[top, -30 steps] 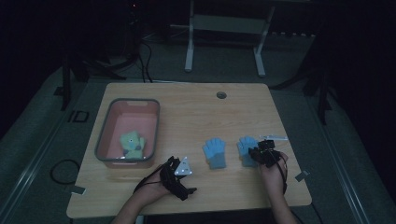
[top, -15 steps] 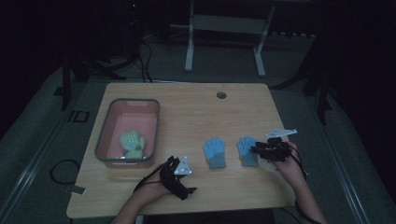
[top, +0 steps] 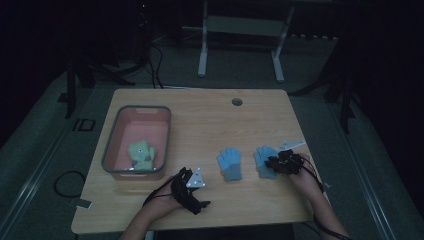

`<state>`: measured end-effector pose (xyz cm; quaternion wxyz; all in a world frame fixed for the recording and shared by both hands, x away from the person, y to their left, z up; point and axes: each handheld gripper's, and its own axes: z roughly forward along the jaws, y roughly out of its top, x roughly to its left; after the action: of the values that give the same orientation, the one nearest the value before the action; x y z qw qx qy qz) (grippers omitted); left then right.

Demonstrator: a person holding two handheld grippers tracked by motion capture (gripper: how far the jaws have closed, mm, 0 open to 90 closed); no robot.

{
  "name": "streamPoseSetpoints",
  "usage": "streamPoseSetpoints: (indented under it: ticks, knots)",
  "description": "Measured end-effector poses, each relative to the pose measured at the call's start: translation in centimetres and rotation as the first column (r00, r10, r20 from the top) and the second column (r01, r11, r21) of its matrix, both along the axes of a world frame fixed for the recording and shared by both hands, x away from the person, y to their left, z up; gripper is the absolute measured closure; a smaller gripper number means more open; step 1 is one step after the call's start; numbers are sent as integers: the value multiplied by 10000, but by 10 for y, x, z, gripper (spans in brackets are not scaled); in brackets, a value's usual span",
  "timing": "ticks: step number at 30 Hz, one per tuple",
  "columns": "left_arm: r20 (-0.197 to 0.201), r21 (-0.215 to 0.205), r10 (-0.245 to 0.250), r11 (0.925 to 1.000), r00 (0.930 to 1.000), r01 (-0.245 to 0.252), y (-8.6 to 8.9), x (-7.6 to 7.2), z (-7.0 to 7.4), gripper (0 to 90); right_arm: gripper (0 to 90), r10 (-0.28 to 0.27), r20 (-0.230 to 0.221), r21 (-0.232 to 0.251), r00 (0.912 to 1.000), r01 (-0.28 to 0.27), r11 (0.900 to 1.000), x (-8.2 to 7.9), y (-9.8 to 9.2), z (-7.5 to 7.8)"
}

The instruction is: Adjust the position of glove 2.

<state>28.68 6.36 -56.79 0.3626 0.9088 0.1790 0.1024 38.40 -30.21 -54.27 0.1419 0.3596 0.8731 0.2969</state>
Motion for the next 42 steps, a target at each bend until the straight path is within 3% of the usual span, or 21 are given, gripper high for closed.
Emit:
streamPoseSetpoints:
  ticks: [4,7,8,9,10,14,23,33,36,42]
  knots:
    - [5,6,-10,10000,10000,10,0,0,0,28,850,-135,-42,-216,9999,134,9997,-1,4,3]
    - [-9,-17,-10,10000,10000,10,0,0,0,28,860,-169,-85,-124,9998,168,9998,-1,4,5]
    - [-18,-44,-6,10000,10000,6,0,0,0,28,863,-168,65,216,9998,167,9996,-1,3,15]
    - [-18,-44,-6,10000,10000,6,0,0,0,28,863,-168,65,216,9998,167,9996,-1,3,15]
    - [-33,-60,13,10000,10000,-13,0,0,0,28,863,-30,178,499,9998,21,9988,-2,3,24]
    - [-12,-35,-15,10000,10000,15,0,0,0,28,863,355,447,719,9984,-386,9967,-6,12,41]
    - [11,-29,-39,10000,10000,39,0,0,0,28,862,1486,511,1251,9876,-1539,9801,-11,48,62]
    - [17,-29,-55,10000,10000,55,0,0,0,28,861,2432,179,1587,9698,-2429,9570,-13,93,56]
    - [6,-95,-49,9999,10000,50,0,0,1,28,861,2670,65,1448,9637,-2651,9533,-12,104,51]
    - [45,-297,21,9996,10000,-20,1,0,2,28,859,2753,-337,1163,9608,-2698,9559,-7,112,37]
